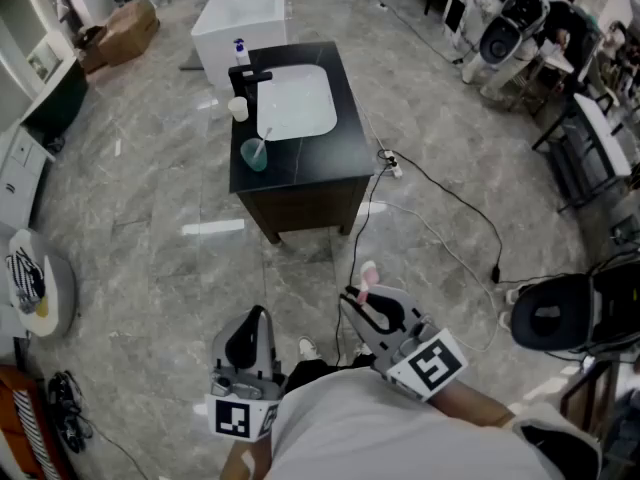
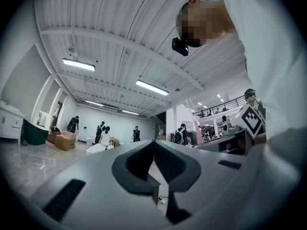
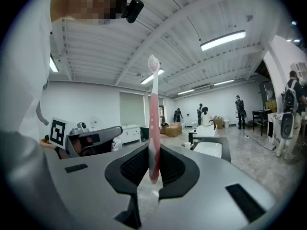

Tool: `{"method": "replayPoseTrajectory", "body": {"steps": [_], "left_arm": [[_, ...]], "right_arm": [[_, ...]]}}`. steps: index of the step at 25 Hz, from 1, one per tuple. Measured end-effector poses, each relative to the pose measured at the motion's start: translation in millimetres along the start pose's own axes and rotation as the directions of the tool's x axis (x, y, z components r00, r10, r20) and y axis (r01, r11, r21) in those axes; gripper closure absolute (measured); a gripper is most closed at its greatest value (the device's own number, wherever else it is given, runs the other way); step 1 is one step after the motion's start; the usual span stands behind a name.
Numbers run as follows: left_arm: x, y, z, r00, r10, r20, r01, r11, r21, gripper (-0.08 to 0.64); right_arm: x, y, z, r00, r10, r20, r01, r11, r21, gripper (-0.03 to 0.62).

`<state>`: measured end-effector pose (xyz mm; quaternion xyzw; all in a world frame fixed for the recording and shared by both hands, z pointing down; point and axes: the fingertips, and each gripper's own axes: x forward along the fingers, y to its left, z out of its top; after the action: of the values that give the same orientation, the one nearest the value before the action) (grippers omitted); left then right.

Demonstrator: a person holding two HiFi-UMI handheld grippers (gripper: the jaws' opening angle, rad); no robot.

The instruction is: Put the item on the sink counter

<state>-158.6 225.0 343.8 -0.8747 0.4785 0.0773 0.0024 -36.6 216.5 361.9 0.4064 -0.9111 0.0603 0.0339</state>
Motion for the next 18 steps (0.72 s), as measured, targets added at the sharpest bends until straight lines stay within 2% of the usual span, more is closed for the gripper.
{"method": "replayPoseTrajectory", "body": {"steps": [12, 18], "left_arm": [[3.0, 9.3, -4.6, 1.0, -0.014, -0.006, 0.014, 1.0, 0.0, 0.553], [4.7, 17.5, -13.2, 1.0, -0.027, -0.013, 0.027, 0.999, -0.027, 0.553]], "right_arm": [[2.1, -14.9, 2.1, 0.998, -0.063, 0.005, 0.063, 0.998, -0.006, 0.528], [4.0, -26.1, -2.7, 0.994, -0.107, -0.001, 0.107, 0.994, -0.007, 0.526]]}}
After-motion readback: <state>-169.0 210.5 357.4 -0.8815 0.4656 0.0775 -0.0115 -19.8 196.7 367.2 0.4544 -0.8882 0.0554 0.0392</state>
